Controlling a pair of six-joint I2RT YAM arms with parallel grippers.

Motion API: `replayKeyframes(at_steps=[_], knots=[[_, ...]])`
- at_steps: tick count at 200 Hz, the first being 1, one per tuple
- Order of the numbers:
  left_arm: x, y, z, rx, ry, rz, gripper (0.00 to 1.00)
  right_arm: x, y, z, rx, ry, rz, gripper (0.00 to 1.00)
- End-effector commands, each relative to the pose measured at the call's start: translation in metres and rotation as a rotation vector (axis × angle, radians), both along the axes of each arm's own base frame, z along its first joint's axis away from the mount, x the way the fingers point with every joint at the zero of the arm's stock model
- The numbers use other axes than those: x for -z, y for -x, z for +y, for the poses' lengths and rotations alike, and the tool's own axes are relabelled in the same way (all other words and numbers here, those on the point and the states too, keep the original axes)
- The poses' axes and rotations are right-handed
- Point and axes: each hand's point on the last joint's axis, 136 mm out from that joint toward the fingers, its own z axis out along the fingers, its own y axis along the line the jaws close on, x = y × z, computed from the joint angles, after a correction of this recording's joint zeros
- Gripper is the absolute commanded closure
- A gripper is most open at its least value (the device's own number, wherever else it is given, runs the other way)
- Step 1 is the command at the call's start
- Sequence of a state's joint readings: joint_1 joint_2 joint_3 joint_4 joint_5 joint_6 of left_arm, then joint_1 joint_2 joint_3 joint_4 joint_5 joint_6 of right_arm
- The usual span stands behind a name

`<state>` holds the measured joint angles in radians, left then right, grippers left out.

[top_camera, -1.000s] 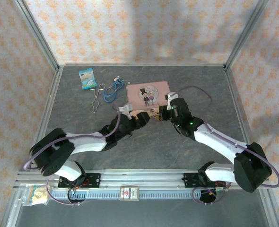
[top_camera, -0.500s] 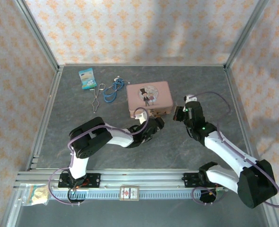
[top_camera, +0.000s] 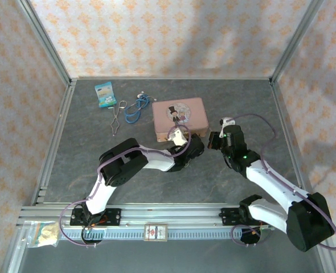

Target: Unlock the padlock with the key

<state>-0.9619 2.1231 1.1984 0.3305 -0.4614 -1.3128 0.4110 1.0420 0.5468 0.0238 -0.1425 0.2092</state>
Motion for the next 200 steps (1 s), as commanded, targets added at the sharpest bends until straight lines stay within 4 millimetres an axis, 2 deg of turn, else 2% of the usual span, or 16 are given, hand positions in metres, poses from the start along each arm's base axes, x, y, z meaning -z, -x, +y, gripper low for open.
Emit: replayKeyframes(at_steps=[1,32,61,111,120,123,128,142,145,161,187,200], knots=[[0.04,-0.006,0.032,-0.058,-0.149,0.067,0.56,-0.011,-0.003,0.003,-0.011,-0.038,-0.043,1.0],[0.039,-0.005,0.044,0.002,-0.168,0.074,0.79,-0.006,-0.002,0.006,-0.021,-0.055,-0.033,1.0],[0.032,0.006,0.051,0.119,-0.187,0.068,0.83,0.002,-0.004,0.011,-0.028,-0.076,-0.018,1.0],[0.02,0.033,0.054,0.363,-0.228,0.067,0.8,0.007,-0.01,0.02,-0.056,-0.092,0.004,1.0],[0.026,0.039,0.056,0.402,-0.27,0.083,0.78,0.009,-0.011,0.024,-0.066,-0.106,0.011,1.0],[0.015,0.038,0.055,0.412,-0.264,0.063,0.77,0.009,-0.011,0.025,-0.072,-0.113,0.013,1.0],[0.013,0.04,0.056,0.424,-0.277,0.064,0.76,0.011,-0.011,0.027,-0.077,-0.123,0.02,1.0],[0.016,0.044,0.064,0.439,-0.325,0.086,0.75,0.012,-0.011,0.032,-0.09,-0.15,0.027,1.0],[0.017,0.045,0.066,0.442,-0.337,0.092,0.74,0.019,-0.012,0.033,-0.089,-0.148,0.047,1.0],[0.02,0.048,0.077,0.455,-0.397,0.114,0.73,0.025,-0.012,0.033,-0.084,-0.156,0.062,1.0],[0.029,0.05,0.1,0.459,-0.522,0.18,0.66,0.027,-0.011,0.033,-0.084,-0.157,0.07,1.0],[0.028,0.052,0.106,0.448,-0.54,0.195,0.6,0.026,-0.01,0.033,-0.084,-0.155,0.069,1.0]])
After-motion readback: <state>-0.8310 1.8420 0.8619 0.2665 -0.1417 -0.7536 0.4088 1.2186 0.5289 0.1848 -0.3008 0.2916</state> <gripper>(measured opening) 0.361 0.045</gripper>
